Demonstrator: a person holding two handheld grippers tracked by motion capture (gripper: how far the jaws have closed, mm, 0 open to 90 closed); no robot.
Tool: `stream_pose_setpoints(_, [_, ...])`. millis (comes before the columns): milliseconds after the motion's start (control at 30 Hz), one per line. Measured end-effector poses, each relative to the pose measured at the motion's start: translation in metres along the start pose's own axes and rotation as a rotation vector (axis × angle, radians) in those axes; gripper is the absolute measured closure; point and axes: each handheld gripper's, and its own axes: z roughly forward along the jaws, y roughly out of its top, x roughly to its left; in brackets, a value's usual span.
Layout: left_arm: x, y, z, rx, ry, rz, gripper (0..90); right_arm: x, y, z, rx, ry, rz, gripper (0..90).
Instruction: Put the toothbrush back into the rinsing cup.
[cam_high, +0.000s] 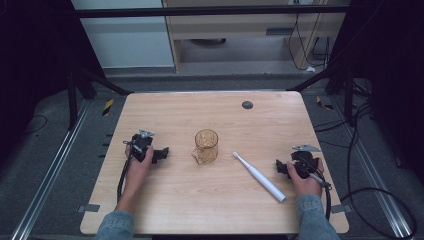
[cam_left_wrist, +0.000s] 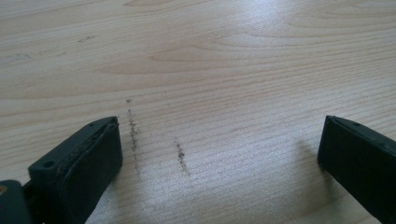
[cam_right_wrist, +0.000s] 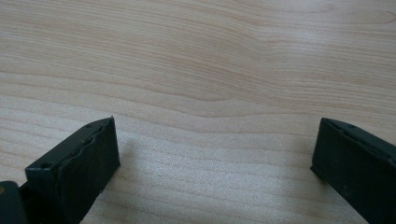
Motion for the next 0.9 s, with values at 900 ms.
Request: stream_pose_setpoints(900, [0.000, 0.000, 0.000, -0.001, -0.001, -0.001, 0.0, 0.021, 0.009, -0.035, -0.109, 0.075, -0.064, 18.8])
